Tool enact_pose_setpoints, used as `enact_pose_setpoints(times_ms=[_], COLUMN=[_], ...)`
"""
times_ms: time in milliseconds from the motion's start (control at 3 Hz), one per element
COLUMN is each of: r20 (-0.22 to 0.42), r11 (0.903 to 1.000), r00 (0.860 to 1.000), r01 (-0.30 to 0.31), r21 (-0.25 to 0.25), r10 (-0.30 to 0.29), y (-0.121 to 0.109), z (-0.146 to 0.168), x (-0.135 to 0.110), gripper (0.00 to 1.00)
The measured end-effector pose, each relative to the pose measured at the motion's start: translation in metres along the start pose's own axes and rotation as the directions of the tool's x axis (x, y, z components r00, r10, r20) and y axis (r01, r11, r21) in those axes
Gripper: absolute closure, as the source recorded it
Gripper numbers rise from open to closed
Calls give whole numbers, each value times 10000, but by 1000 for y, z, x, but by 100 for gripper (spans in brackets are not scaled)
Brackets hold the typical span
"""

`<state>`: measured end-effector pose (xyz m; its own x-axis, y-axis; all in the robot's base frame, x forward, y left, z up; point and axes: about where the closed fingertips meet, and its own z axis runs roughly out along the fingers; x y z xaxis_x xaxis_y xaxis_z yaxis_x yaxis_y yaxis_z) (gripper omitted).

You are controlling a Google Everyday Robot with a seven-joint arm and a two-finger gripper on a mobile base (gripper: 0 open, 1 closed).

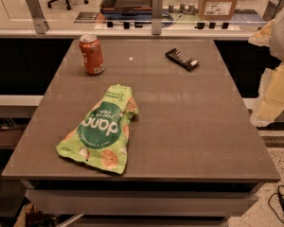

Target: Move rxbar chocolate near green rice chip bag

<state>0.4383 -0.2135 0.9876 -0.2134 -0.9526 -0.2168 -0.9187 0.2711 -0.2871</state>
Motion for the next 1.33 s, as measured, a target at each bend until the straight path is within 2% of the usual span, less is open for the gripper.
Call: enact_pose_setpoints(times_ms=[333,667,1000,1333], r20=[1,208,642,1532], r11=[10000,9993,9920,9728], r00=[10000,9995,9948,9747], r01=[0,-250,-847,-1843], r21=[2,277,933,1403], r10=[0,244,789,1625], y=[0,-15,-48,-88], z=[0,-1,-4,2], x=[0,0,3,13], gripper=[0,0,0,0])
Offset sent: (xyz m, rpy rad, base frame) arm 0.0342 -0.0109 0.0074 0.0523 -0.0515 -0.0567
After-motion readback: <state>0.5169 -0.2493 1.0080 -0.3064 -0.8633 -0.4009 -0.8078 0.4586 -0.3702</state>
